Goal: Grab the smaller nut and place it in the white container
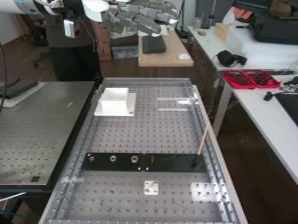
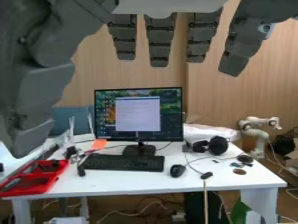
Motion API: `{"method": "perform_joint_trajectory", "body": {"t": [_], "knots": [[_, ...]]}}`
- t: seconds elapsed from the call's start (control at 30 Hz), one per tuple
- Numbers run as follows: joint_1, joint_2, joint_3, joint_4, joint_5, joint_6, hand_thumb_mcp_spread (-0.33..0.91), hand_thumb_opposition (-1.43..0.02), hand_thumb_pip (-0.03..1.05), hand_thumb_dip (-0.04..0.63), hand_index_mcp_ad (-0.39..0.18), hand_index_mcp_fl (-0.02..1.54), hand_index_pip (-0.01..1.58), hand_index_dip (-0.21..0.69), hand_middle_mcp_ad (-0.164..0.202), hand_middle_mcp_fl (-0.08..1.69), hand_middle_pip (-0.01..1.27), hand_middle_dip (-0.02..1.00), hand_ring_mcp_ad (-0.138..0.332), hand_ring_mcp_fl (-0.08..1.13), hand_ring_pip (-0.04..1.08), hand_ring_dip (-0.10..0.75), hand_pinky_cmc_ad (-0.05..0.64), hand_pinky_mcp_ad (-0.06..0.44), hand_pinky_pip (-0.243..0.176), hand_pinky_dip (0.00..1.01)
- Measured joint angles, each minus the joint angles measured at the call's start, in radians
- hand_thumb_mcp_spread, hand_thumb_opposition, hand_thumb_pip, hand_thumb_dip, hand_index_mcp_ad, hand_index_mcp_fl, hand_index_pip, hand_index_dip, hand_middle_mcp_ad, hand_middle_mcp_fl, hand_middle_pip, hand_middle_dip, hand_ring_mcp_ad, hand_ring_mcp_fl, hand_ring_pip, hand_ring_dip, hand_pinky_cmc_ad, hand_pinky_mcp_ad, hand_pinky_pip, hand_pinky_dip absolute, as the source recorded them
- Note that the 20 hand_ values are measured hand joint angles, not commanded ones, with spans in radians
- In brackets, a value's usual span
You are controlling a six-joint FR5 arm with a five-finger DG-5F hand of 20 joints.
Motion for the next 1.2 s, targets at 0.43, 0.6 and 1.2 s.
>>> {"method": "perform_joint_trajectory", "body": {"t": [0.43, 0.6, 1.2], "knots": [[-0.102, 0.002, -0.077, 0.005, -0.13, 0.004, 0.25, -0.74, 0.45, 0.112, -0.087, 0.05, 0.09, 0.185, 0.07, 0.01, 0.14, 0.29, 0.176, 0.0, 0.1, 0.091, 0.379, 0.305, -0.075, 0.23], [-0.161, 0.007, -0.128, 0.039, -0.193, -0.002, 0.28, -0.76, 0.46, 0.108, -0.087, 0.06, 0.1, 0.185, 0.066, 0.01, 0.14, 0.29, 0.176, 0.0, 0.09, 0.091, 0.379, 0.305, -0.075, 0.23], [-0.348, -0.036, -0.271, 0.163, -0.441, -0.135, 0.36, -0.79, 0.46, 0.126, -0.126, 0.06, 0.52, 0.182, 0.065, 0.01, 0.14, 0.29, 0.176, 0.0, 0.09, 0.091, 0.375, 0.305, -0.075, 0.19]]}}
